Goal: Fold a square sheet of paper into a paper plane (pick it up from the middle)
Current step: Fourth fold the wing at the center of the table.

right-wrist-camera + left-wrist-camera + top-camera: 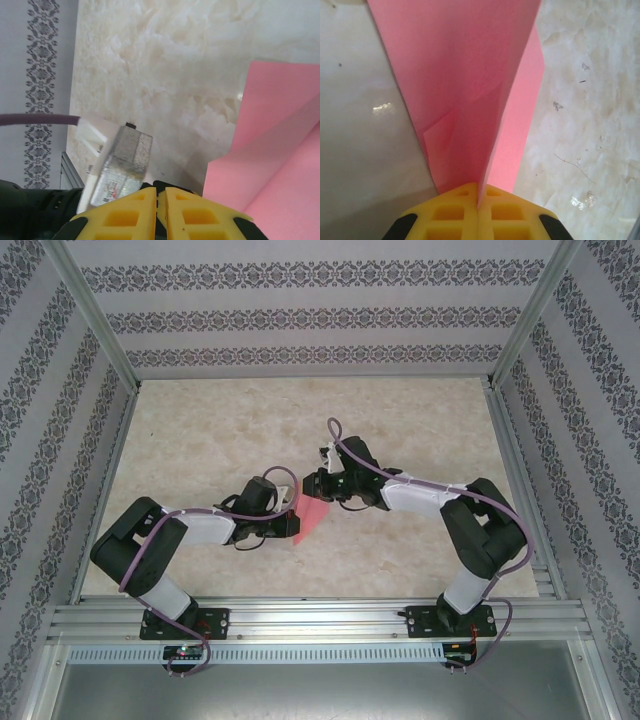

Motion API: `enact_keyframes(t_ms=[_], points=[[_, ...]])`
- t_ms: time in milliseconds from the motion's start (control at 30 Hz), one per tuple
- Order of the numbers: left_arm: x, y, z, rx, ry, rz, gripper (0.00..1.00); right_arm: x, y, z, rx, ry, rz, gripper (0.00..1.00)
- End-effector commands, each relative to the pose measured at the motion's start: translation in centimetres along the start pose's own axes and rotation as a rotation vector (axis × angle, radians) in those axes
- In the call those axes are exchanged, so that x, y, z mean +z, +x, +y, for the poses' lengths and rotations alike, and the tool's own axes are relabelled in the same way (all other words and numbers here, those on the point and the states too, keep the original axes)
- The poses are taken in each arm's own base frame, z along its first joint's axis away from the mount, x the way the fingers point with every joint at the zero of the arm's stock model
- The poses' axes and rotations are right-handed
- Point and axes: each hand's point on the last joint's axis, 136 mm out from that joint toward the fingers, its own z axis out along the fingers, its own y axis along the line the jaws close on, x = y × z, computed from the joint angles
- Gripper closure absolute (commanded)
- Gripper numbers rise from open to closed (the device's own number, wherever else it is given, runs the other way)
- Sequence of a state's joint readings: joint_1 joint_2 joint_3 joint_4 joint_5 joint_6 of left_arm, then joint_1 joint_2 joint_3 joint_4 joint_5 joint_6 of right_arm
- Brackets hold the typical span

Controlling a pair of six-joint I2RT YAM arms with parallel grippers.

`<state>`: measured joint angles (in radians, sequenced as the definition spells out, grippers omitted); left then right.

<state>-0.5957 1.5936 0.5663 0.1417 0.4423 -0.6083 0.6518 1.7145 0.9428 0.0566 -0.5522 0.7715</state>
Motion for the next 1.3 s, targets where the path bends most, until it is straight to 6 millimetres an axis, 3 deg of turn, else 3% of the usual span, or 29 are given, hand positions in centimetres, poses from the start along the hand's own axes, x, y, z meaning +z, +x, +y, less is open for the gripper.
enact_keyframes(t_ms=[0, 767, 1067, 1267], points=[[0.0, -0.3, -0.1, -0.036, 0.045, -0.015, 0.96, 1.5, 0.8, -0.1, -0.023, 0.01, 0.044, 0.87], [-0.2, 0.9, 2.7, -0.162, 0.006, -0.026, 0.96, 5.2, 0.1, -2.4, 0.045, 0.011, 0.086, 0.89], [-0.3, 1.1, 3.1, -0.157, -0.036, -0.002, 0.83, 5.5, 0.0, -3.8, 0.062, 0.035, 0.093, 0.89], [-0.7, 1.1, 2.9, -0.146, -0.042, -0.006, 0.85, 5.3, -0.1, -4.5, 0.072, 0.053, 0.083, 0.89]])
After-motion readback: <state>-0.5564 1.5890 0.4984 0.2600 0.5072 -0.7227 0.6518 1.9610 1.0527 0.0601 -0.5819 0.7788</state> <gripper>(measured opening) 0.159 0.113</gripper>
